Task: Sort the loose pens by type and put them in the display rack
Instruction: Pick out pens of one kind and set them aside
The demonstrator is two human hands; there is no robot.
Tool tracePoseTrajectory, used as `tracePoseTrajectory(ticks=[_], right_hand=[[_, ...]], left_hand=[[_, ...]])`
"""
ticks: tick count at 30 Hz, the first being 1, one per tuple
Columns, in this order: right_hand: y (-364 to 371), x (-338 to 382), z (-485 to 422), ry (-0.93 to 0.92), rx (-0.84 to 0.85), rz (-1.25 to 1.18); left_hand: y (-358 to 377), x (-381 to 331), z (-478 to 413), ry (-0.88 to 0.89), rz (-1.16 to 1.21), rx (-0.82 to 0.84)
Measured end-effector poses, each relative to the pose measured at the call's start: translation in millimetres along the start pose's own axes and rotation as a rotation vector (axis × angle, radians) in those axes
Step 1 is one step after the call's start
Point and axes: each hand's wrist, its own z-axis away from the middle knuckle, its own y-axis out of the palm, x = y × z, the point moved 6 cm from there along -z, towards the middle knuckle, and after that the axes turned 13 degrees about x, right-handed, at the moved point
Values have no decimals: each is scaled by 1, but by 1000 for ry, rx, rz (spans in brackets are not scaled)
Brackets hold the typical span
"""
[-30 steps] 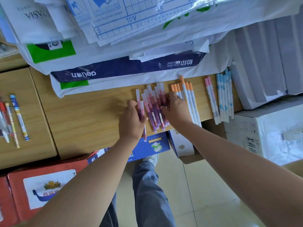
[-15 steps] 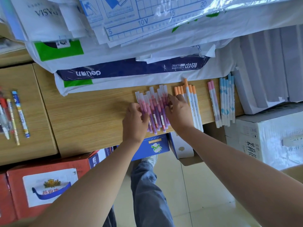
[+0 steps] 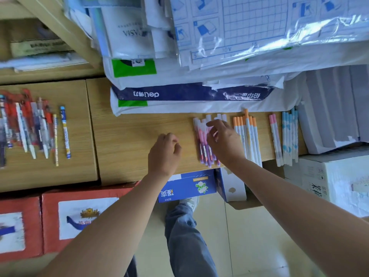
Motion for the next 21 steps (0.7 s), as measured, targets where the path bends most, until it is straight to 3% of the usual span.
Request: tracePoseTrajectory(ticks=[8,13,17,21], right_hand=[[72,143,-2,-194,127,-89],[154,250,-8,-239,180,-134],[227,319,-16,-232,329,-35],[280,367,-16,-269,411,81]], left_hand=[[-103,102,53,18,26,-178],[-178,207,91,-10,-154,-275],[-211,304,113,-201,-259,-134],[-223,372,125,-233,-210,33]])
